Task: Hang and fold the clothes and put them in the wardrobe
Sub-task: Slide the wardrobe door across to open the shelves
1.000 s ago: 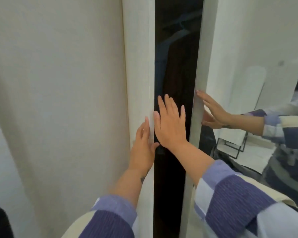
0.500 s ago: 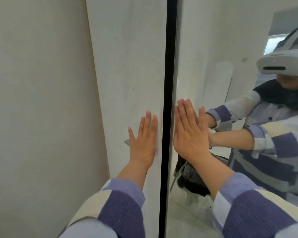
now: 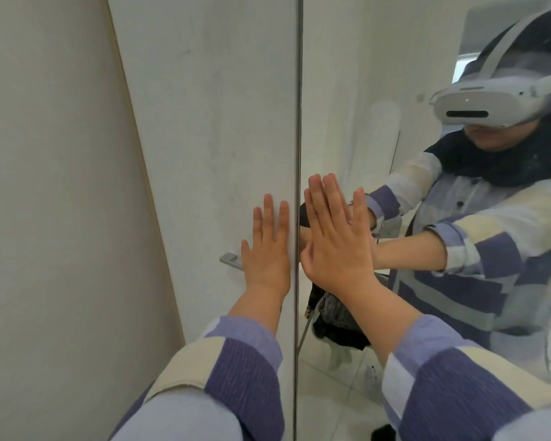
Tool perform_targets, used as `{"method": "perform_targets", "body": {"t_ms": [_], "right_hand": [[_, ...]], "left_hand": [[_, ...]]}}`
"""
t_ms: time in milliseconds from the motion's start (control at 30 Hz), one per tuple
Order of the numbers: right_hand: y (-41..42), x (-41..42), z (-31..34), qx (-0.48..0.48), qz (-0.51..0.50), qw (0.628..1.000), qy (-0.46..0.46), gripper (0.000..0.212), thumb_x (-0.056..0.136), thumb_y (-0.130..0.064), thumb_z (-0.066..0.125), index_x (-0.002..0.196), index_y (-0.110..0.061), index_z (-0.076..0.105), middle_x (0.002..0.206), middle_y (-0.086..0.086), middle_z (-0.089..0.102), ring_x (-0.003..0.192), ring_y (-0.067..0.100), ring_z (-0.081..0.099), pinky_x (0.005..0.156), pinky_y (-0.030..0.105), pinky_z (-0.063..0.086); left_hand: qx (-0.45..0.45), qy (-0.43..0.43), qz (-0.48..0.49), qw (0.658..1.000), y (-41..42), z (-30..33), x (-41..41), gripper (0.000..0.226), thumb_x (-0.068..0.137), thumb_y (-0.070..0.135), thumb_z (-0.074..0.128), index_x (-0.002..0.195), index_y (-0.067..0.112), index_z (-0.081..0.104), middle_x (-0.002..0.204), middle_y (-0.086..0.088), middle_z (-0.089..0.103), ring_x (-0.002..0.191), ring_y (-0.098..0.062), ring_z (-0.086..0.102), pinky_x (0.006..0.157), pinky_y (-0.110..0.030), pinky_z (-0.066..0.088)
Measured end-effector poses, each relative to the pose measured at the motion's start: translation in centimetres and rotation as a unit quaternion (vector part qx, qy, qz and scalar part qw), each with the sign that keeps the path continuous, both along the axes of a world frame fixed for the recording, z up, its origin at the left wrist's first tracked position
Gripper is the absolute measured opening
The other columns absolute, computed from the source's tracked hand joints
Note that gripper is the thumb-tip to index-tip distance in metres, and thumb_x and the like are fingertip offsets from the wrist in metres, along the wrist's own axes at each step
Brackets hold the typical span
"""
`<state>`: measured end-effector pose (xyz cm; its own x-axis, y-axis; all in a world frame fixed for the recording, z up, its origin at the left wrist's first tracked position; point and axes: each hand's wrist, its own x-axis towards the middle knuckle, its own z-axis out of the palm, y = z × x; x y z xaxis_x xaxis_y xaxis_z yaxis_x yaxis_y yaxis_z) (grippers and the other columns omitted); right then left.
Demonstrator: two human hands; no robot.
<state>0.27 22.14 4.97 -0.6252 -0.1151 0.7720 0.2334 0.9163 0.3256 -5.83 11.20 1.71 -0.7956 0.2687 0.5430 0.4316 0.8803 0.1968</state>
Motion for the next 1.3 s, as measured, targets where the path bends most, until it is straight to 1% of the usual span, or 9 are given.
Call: {"method": "perform_targets", "body": {"t_ms": [167,300,400,467,567,667,800,1000,1300], "right_hand": [[-0.1,1.1,-0.1,0.020,0.010,1.000,0.000,0.072,0.085,-0.029,0.020,0.151,-0.004,0.007,0.159,0.014,-0.004,0.147,0.030,-0.006,0.116,0.054,-0.009],[1.2,4.5,-0.2,0.053,0.039,0.994,0.084,0.059,0.098,-0.033,0.017,0.136,0.002,0.045,0.144,0.027,0.038,0.144,0.031,0.017,0.116,0.047,-0.015],[4.5,8.7,-2.0,0.068,-0.030,0.996,0.058,0.062,0.092,-0.026,0.036,0.148,-0.004,0.025,0.157,0.018,0.017,0.146,0.028,-0.007,0.117,0.054,-0.005],[7.3,11.8,-2.5,0.049,-0.082,0.994,0.051,0.066,0.088,-0.016,0.034,0.151,-0.007,0.015,0.159,0.012,0.010,0.146,0.032,0.002,0.116,0.058,-0.002],[10.6,17.3,-0.6,0.024,-0.149,0.984,0.099,0.064,0.087,-0.007,0.031,0.150,-0.006,0.018,0.158,0.013,0.014,0.146,0.034,0.011,0.114,0.062,0.009],[13.8,22.6,1.4,0.009,-0.222,0.966,0.130,0.065,0.092,-0.014,0.036,0.151,-0.010,0.012,0.159,0.010,0.007,0.147,0.031,0.004,0.116,0.058,-0.002],[17.0,27.5,2.6,-0.052,-0.286,0.938,0.189,0.066,0.095,-0.024,0.043,0.152,-0.012,0.012,0.159,0.013,0.007,0.146,0.033,0.004,0.113,0.061,-0.001],[19.9,29.7,1.6,-0.090,-0.252,0.948,0.170,0.086,0.083,-0.019,0.057,0.152,-0.015,0.006,0.159,0.014,0.002,0.146,0.037,-0.001,0.113,0.064,0.003],[20.6,29.0,0.9,-0.104,-0.216,0.955,0.177,0.087,0.076,0.001,0.044,0.151,-0.013,0.004,0.159,0.013,0.002,0.145,0.039,0.001,0.109,0.068,0.009]], "left_hand": [[-0.055,-0.007,0.015,0.998,-1.1,0.5,1.2,0.122,0.084,0.010,0.065,0.129,0.027,-0.047,0.142,0.001,-0.049,0.143,-0.022,-0.024,0.115,-0.056,0.010],[-0.112,0.009,0.032,0.993,-0.7,0.9,2.9,0.134,0.075,0.046,0.072,0.134,0.014,-0.044,0.145,-0.010,-0.044,0.141,-0.028,-0.028,0.105,-0.065,-0.011],[-0.123,0.062,-0.027,0.990,1.3,0.8,5.6,0.139,0.067,0.064,0.068,0.136,0.014,-0.042,0.144,-0.010,-0.046,0.138,-0.029,-0.033,0.101,-0.066,-0.017],[-0.112,0.100,-0.088,0.985,3.8,0.8,8.2,0.139,0.064,0.069,0.067,0.138,0.016,-0.039,0.145,-0.009,-0.045,0.139,-0.030,-0.032,0.103,-0.065,-0.020],[-0.113,0.170,-0.182,0.962,8.7,1.2,13.1,0.135,0.065,0.070,0.065,0.145,0.014,-0.027,0.151,-0.010,-0.034,0.141,-0.031,-0.027,0.106,-0.061,-0.020],[-0.094,0.212,-0.246,0.941,13.7,2.3,17.9,0.132,0.064,0.068,0.067,0.148,0.012,-0.018,0.155,-0.010,-0.026,0.143,-0.030,-0.021,0.109,-0.058,-0.021],[-0.068,0.233,-0.285,0.927,19.0,3.5,22.6,0.126,0.067,0.063,0.066,0.149,0.010,-0.014,0.157,-0.011,-0.020,0.144,-0.030,-0.018,0.113,-0.061,-0.002],[-0.096,0.189,-0.262,0.942,23.9,3.4,25.9,0.142,0.058,0.067,0.072,0.145,0.011,-0.025,0.152,-0.013,-0.032,0.139,-0.035,-0.029,0.112,-0.062,0.001],[-0.112,0.152,-0.222,0.957,24.1,3.3,26.5,0.144,0.058,0.067,0.073,0.144,0.015,-0.028,0.150,-0.008,-0.038,0.138,-0.032,-0.033,0.111,-0.060,-0.012]]}}
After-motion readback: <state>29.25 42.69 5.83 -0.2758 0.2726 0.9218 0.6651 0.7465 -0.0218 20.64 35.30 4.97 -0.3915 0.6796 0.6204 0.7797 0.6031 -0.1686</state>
